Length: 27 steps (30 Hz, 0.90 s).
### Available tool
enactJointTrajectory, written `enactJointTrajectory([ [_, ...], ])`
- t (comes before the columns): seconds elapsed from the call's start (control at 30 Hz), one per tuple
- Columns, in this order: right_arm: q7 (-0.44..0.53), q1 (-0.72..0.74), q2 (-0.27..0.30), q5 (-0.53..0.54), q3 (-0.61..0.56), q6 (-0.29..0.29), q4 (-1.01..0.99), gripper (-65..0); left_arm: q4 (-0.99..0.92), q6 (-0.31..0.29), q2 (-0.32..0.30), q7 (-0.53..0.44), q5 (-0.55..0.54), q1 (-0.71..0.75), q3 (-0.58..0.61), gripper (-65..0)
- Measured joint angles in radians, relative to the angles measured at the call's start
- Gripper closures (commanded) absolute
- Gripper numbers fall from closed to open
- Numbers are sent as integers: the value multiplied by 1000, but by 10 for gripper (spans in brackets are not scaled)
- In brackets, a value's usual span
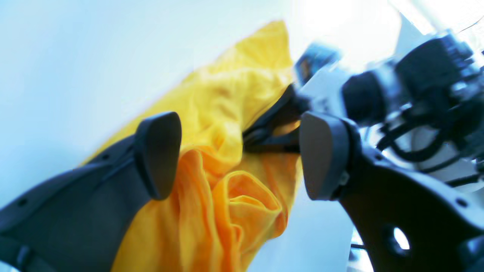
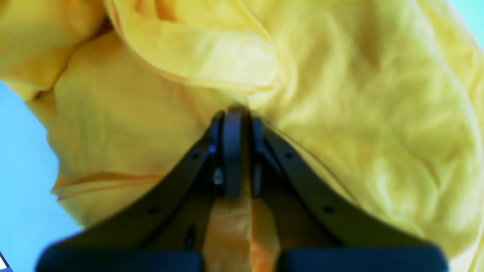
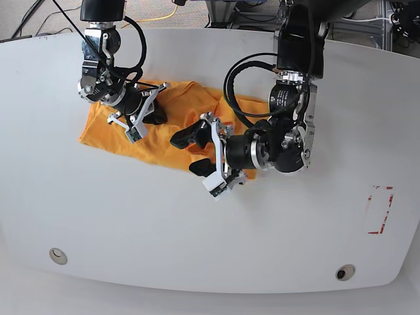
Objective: Layout the t-shirt on the table in an organized manner, then fold the t-shirt properly
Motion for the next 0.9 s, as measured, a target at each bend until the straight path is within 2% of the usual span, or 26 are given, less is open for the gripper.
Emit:
enactJointTrajectory([
  [0.07,0,0,0,0,0,0,0,-38,25,0,-8,1,-35,-6,-1,-464],
  [0.17,0,0,0,0,0,0,0,-38,62,-1,-59,-3,-91,-15,-6,-464],
  [0.37,0,0,0,-1,0,0,0,-38,69,0,-216,7,-51,-21,-106,-464],
  [0.5,0,0,0,-3,-1,0,0,-38,69,3,-294,11,-48,-16,-123,-464],
  [0.7,0,3,0,-3,-1,0,0,-38,69,0,-358,-108,-51,-17,-90,-462],
  [0.77,-6,6,0,-4,-1,1,0,-38,69,0,-372,-125,-9,-20,-68,-442],
  [0.9,-8,13,-1,-11,-1,0,0,-38,72,0,-380,-119,160,-17,-6,-372],
])
